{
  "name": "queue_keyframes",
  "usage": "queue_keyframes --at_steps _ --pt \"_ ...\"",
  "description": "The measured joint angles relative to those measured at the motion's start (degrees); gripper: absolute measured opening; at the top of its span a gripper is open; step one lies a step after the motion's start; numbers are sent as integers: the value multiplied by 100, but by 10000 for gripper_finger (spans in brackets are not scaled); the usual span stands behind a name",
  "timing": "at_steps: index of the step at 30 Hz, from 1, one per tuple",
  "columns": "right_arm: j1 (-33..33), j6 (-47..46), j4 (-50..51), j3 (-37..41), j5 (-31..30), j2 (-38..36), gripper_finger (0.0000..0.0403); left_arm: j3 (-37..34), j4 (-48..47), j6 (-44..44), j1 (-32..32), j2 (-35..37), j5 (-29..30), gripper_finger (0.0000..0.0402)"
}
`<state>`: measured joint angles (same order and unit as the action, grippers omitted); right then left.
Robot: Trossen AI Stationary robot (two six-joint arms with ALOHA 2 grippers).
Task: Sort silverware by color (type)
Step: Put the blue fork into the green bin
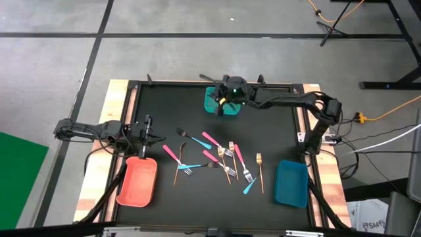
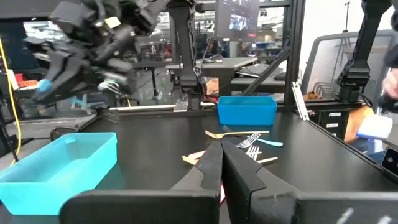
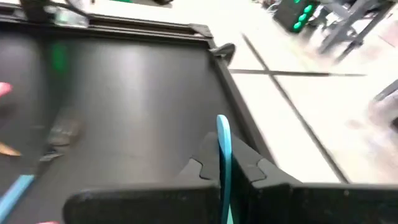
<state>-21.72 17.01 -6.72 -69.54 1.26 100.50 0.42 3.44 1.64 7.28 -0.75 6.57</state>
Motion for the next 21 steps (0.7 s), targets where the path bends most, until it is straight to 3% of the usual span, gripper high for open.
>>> queue_keyframes --at_steps 10,21 --pt "-711 280 -572 6 700 717 1 -2 -92 1 -1 1 75 0" --pt "-832 280 -560 11 734 1284 1 -1 -139 1 -1 1 201 0"
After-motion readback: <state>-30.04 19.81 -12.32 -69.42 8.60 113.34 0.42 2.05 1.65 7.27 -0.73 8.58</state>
